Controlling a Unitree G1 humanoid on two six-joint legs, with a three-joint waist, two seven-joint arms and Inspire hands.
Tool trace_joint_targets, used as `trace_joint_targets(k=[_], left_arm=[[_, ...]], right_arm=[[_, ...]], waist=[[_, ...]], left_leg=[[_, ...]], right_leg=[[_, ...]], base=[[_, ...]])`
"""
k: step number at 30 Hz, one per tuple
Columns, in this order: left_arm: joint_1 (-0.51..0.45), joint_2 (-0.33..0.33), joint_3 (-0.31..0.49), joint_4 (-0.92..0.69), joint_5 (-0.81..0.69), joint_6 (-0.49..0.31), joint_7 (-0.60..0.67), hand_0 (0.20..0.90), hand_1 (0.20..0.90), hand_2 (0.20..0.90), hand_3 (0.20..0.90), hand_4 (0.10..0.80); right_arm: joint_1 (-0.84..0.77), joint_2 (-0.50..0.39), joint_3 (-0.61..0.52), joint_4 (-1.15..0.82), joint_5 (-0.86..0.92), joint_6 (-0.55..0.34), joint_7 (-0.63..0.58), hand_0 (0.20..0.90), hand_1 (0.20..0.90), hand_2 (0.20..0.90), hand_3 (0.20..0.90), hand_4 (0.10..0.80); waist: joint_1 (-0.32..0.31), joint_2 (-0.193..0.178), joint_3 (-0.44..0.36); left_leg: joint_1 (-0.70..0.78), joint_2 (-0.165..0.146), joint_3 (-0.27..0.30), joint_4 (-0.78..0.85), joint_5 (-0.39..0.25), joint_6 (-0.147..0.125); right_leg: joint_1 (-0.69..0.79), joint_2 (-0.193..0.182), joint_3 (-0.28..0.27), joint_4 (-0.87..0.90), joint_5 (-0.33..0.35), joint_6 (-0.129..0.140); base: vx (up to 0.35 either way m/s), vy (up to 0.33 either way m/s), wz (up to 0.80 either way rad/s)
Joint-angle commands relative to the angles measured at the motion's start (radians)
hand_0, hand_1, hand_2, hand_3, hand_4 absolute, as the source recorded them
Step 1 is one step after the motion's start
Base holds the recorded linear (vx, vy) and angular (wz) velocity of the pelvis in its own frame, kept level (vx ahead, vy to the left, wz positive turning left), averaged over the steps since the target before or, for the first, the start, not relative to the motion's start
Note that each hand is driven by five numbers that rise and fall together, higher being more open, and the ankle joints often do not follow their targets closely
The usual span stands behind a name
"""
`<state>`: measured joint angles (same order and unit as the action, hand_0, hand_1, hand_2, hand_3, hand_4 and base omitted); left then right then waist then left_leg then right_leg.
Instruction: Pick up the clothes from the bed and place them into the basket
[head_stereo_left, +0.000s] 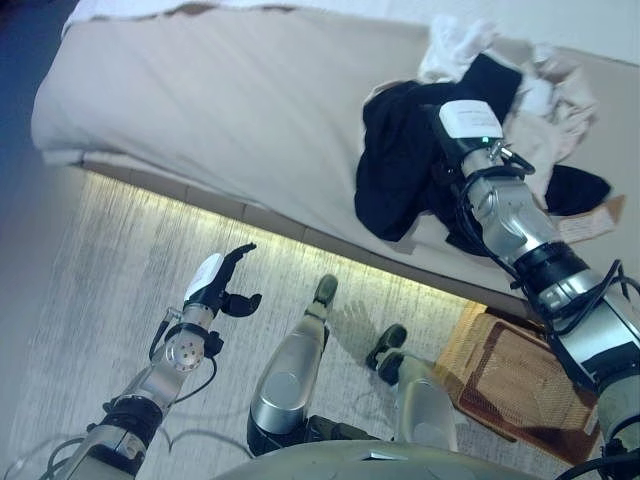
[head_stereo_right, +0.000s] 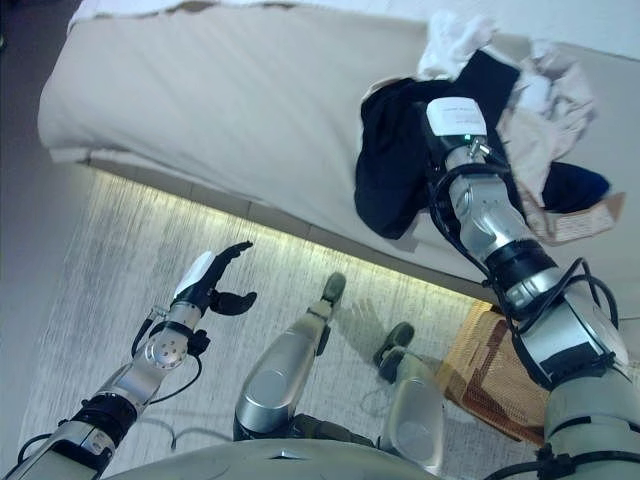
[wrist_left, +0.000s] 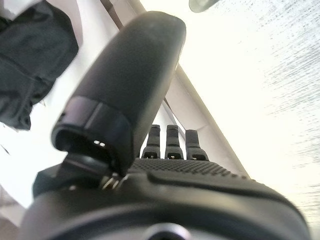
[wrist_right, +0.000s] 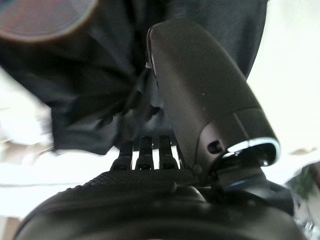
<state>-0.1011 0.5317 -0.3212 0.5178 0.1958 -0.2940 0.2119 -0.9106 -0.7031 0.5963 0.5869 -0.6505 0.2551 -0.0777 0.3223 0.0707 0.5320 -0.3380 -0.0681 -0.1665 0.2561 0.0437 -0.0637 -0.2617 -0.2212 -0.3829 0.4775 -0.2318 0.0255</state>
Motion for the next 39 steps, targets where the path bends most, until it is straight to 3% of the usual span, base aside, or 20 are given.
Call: trace_joint_targets(k=[1, 7, 14, 15, 16, 17, 19, 20, 28, 35, 38, 39], left_arm=[[0.067, 0.088, -0.017, -0.113, -0.030, -0.062, 0.063, 0.900, 0.900, 0.900, 0.900, 0.800], [0.095, 0.103, -0.013, -0.200, -0.119, -0.040, 0.051, 0.900, 0.900, 0.900, 0.900, 0.800], [0.116, 0.108, -0.017, -0.278, -0.158, -0.058, 0.075, 0.900, 0.900, 0.900, 0.900, 0.800], [0.115, 0.112, -0.015, -0.289, -0.160, -0.057, 0.071, 0.900, 0.900, 0.900, 0.900, 0.800], [0.112, 0.113, -0.016, -0.296, -0.159, -0.056, 0.070, 0.900, 0.900, 0.900, 0.900, 0.800], [0.111, 0.113, -0.017, -0.298, -0.158, -0.056, 0.070, 0.900, 0.900, 0.900, 0.900, 0.800], [0.108, 0.124, -0.015, -0.314, -0.166, -0.054, 0.063, 0.900, 0.900, 0.900, 0.900, 0.800], [0.108, 0.126, -0.012, -0.319, -0.168, -0.056, 0.060, 0.900, 0.900, 0.900, 0.900, 0.800], [0.110, 0.145, -0.005, -0.339, -0.186, -0.049, 0.034, 0.900, 0.900, 0.900, 0.900, 0.800], [0.091, 0.139, 0.002, -0.291, -0.178, -0.068, 0.048, 0.900, 0.900, 0.900, 0.900, 0.800], [0.077, 0.130, 0.010, -0.275, -0.152, -0.066, 0.063, 0.900, 0.900, 0.900, 0.900, 0.800], [0.075, 0.130, 0.010, -0.274, -0.143, -0.069, 0.067, 0.900, 0.900, 0.900, 0.900, 0.800]], right_arm=[[-0.119, -0.043, 0.033, -0.058, -0.049, 0.020, -0.024, 0.900, 0.900, 0.900, 0.900, 0.800], [-0.188, -0.032, 0.044, 0.054, -0.040, 0.053, -0.001, 0.900, 0.900, 0.900, 0.900, 0.800], [-0.232, -0.040, 0.074, 0.170, -0.090, 0.128, 0.046, 0.900, 0.900, 0.900, 0.900, 0.800], [-0.244, -0.046, 0.079, 0.195, -0.084, 0.130, 0.047, 0.858, 0.858, 0.858, 0.851, 0.751], [-0.250, -0.050, 0.081, 0.218, -0.084, 0.127, 0.042, 0.738, 0.738, 0.738, 0.711, 0.611], [-0.253, -0.051, 0.082, 0.223, -0.085, 0.129, 0.042, 0.691, 0.691, 0.691, 0.656, 0.556], [-0.260, -0.069, 0.090, 0.252, -0.096, 0.123, 0.044, 0.324, 0.324, 0.324, 0.227, 0.127], [-0.263, -0.076, 0.094, 0.260, -0.107, 0.123, 0.050, 0.300, 0.300, 0.300, 0.200, 0.100], [-0.239, -0.126, 0.080, 0.242, -0.066, 0.109, 0.029, 0.300, 0.300, 0.300, 0.200, 0.100], [-0.192, -0.159, 0.043, 0.158, 0.005, 0.065, -0.022, 0.300, 0.300, 0.300, 0.200, 0.100], [-0.159, -0.166, -0.003, 0.096, 0.019, 0.045, -0.065, 0.300, 0.300, 0.300, 0.200, 0.100], [-0.152, -0.167, -0.013, 0.085, 0.019, 0.043, -0.075, 0.300, 0.300, 0.300, 0.200, 0.100]], waist=[[0.017, -0.002, -0.038], [0.044, 0.025, -0.012], [0.055, 0.051, -0.012], [0.056, 0.054, -0.012], [0.056, 0.056, -0.012], [0.057, 0.056, -0.012], [0.054, 0.058, -0.012], [0.053, 0.058, -0.012], [0.034, 0.044, -0.012], [0.003, 0.010, -0.012], [-0.021, -0.003, -0.015], [-0.024, -0.003, -0.020]], left_leg=[[-0.063, -0.017, 0.055, 0.170, -0.139, 0.051], [-0.225, -0.055, 0.081, 0.355, -0.206, 0.089], [-0.392, -0.068, 0.103, 0.515, -0.257, 0.117], [-0.407, -0.068, 0.104, 0.527, -0.259, 0.119], [-0.419, -0.068, 0.105, 0.541, -0.263, 0.121], [-0.423, -0.068, 0.105, 0.545, -0.265, 0.121], [-0.438, -0.071, 0.106, 0.569, -0.276, 0.125], [-0.443, -0.073, 0.105, 0.575, -0.278, 0.126], [-0.388, -0.065, 0.102, 0.534, -0.268, 0.116], [-0.172, -0.029, 0.105, 0.317, -0.202, 0.092], [-0.087, -0.023, 0.113, 0.290, -0.210, 0.083], [-0.086, -0.020, 0.118, 0.274, -0.180, 0.086]], right_leg=[[-0.029, 0.017, 0.016, 0.095, -0.011, -0.029], [-0.209, -0.038, 0.011, 0.316, -0.065, -0.045], [-0.386, -0.052, 0.019, 0.467, -0.100, -0.064], [-0.403, -0.054, 0.022, 0.483, -0.105, -0.066], [-0.417, -0.056, 0.024, 0.495, -0.107, -0.067], [-0.422, -0.057, 0.025, 0.499, -0.108, -0.067], [-0.441, -0.055, 0.030, 0.515, -0.112, -0.068], [-0.446, -0.052, 0.031, 0.520, -0.113, -0.069], [-0.386, -0.035, 0.025, 0.468, -0.092, -0.066], [-0.174, -0.023, 0.037, 0.241, -0.017, -0.021], [-0.080, -0.016, 0.049, 0.170, -0.005, -0.016], [-0.074, -0.015, 0.038, 0.146, 0.025, -0.025]], base=[[0.087, -0.040, 0.36], [0.003, 0.033, 0.19], [-0.039, 0.024, 0.02], [-0.049, -0.010, 0.07], [-0.036, -0.007, 0.08], [-0.035, -0.007, 0.07], [-0.037, -0.006, 0.07], [-0.041, -0.007, 0.07], [-0.011, -0.008, 0.01], [-0.012, 0.000, -0.14], [-0.040, 0.040, -0.22], [-0.070, 0.090, -0.15]])
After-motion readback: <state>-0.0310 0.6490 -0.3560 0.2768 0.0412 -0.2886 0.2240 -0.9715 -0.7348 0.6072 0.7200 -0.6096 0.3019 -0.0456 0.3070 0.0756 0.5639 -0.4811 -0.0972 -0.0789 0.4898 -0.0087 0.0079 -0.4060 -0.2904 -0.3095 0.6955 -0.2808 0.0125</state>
